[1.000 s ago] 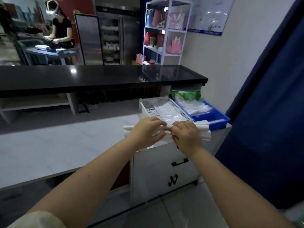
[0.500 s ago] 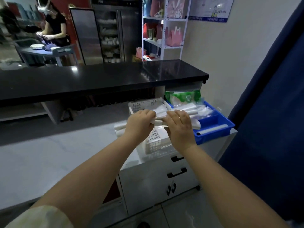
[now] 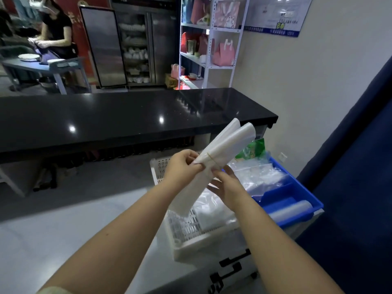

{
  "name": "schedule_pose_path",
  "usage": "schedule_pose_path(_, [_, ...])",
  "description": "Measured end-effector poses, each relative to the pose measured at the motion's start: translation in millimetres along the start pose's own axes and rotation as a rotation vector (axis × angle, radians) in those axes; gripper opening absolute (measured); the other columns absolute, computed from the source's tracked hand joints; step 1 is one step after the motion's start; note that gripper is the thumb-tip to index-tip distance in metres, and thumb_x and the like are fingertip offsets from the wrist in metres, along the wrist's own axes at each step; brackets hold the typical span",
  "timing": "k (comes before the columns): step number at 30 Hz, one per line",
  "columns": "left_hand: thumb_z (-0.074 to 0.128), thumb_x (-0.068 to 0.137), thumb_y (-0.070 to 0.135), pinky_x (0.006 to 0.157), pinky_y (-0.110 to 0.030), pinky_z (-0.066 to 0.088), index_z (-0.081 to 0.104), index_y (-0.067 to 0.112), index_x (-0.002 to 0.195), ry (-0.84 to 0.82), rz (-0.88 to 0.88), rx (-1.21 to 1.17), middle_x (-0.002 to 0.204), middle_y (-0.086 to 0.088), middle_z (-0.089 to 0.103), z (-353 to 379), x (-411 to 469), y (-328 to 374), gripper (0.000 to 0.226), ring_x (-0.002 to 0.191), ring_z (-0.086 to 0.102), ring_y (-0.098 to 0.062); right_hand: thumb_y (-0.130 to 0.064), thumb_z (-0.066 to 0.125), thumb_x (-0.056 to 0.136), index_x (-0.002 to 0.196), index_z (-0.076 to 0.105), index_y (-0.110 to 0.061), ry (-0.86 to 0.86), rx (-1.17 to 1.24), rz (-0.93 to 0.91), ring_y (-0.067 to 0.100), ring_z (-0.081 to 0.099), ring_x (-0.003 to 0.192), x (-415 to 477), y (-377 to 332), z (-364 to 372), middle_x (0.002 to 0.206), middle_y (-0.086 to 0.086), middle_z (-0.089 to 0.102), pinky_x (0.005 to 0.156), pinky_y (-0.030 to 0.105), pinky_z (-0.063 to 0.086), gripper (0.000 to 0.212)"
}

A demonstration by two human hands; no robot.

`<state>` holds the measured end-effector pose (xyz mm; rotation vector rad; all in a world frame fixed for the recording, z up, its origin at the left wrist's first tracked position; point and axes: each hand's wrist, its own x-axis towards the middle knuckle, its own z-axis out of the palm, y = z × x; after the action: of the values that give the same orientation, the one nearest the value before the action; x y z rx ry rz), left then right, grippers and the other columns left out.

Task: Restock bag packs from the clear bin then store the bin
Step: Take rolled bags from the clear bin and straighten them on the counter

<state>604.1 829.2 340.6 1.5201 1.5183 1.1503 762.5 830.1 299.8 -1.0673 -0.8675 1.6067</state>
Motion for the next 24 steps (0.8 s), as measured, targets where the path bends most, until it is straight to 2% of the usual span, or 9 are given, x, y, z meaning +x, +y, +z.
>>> schedule_pose_path(2, [0.079,0.068,0.020,0.071,-0.038,0.055,0.067,0.022,0.082,-0.032,-0.111,-0.126,0.083,-0.004,0.071,10,11,-3,0.019,0.077,0.066,-0.021,-0.009,0.051,0.091,0.133,0.044,-0.010,-0.089,0.142,0.019,0.033,0.057,0.108,12,-3,-13,0.121,0.018,0.058,0.097,0.049,0.045,0.043])
schedule_pose_path(5, [0.084,0.065,0.016,0.068,-0.036,0.056,0.065,0.018,0.087,-0.076,-0.275,-0.227,0.088,-0.011,0.070,23,21,-11,0.028,0.078,0.067,-0.026,-0.008,0.056,0.086,0.133,0.046,-0.012,-0.169,0.250,0.041,0.037,0.055,0.113,29,-5,-30,0.129,0.023,0.055,0.099,0.052,0.043,0.049])
schedule_pose_path(9, [0.085,0.065,0.016,0.059,-0.030,0.054,0.061,0.016,0.098,-0.065,-0.401,-0.232,0.079,-0.004,0.068,33,28,-26,0.041,0.066,0.066,-0.019,-0.004,0.055,0.087,0.126,0.052,-0.014,-0.189,0.217,0.129,0.033,0.066,0.093,58,1,-38,0.112,0.019,0.066,0.079,0.046,0.056,0.040])
schedule_pose_path(11, [0.086,0.064,0.023,0.060,-0.030,0.056,0.060,0.018,0.098,-0.026,-0.437,-0.139,0.085,-0.003,0.069,33,26,-36,0.042,0.072,0.067,-0.018,-0.002,0.053,0.088,0.123,0.052,-0.014,-0.182,0.149,0.209,0.030,0.068,0.082,72,9,-36,0.102,0.016,0.068,0.075,0.045,0.054,0.037])
schedule_pose_path(13, [0.085,0.061,0.036,0.060,-0.026,0.052,0.061,0.024,0.091,0.036,-0.410,0.044,0.086,0.004,0.068,28,20,-48,0.041,0.074,0.066,-0.012,0.000,0.052,0.087,0.122,0.050,-0.014,-0.209,0.072,0.288,0.030,0.067,0.081,84,18,-32,0.105,0.018,0.065,0.074,0.046,0.054,0.038])
schedule_pose_path(16, [0.075,0.057,0.059,0.063,-0.028,0.050,0.066,0.029,0.085,0.109,-0.335,0.374,0.081,0.014,0.065,15,8,-64,0.043,0.074,0.061,-0.007,-0.001,0.056,0.086,0.119,0.051,-0.017,-0.263,-0.053,0.384,0.028,0.068,0.075,98,30,-20,0.103,0.016,0.065,0.060,0.038,0.056,0.038])
schedule_pose_path(19, [0.067,0.070,0.060,0.068,-0.028,0.047,0.066,0.033,0.093,0.288,-0.321,0.495,0.091,0.016,0.060,1,-4,-82,0.036,0.082,0.056,-0.007,-0.003,0.059,0.083,0.120,0.051,-0.021,-0.290,-0.153,0.456,0.031,0.067,0.082,107,48,-2,0.103,0.016,0.067,0.073,0.046,0.055,0.042])
schedule_pose_path(21, [0.067,0.077,0.049,0.073,-0.029,0.046,0.063,0.031,0.102,0.402,-0.327,0.511,0.099,0.011,0.058,-5,-14,-95,0.031,0.090,0.055,-0.010,-0.004,0.060,0.082,0.122,0.050,-0.021,-0.277,-0.223,0.486,0.032,0.066,0.087,109,61,10,0.106,0.017,0.066,0.080,0.047,0.054,0.044])
schedule_pose_path(24, [0.066,0.081,0.035,0.081,-0.032,0.047,0.062,0.026,0.108,0.453,-0.353,0.538,0.107,0.007,0.059,-4,-28,-107,0.028,0.100,0.056,-0.015,-0.006,0.063,0.083,0.126,0.046,-0.017,-0.207,-0.297,0.492,0.033,0.064,0.094,108,81,16,0.114,0.018,0.062,0.087,0.047,0.054,0.048])
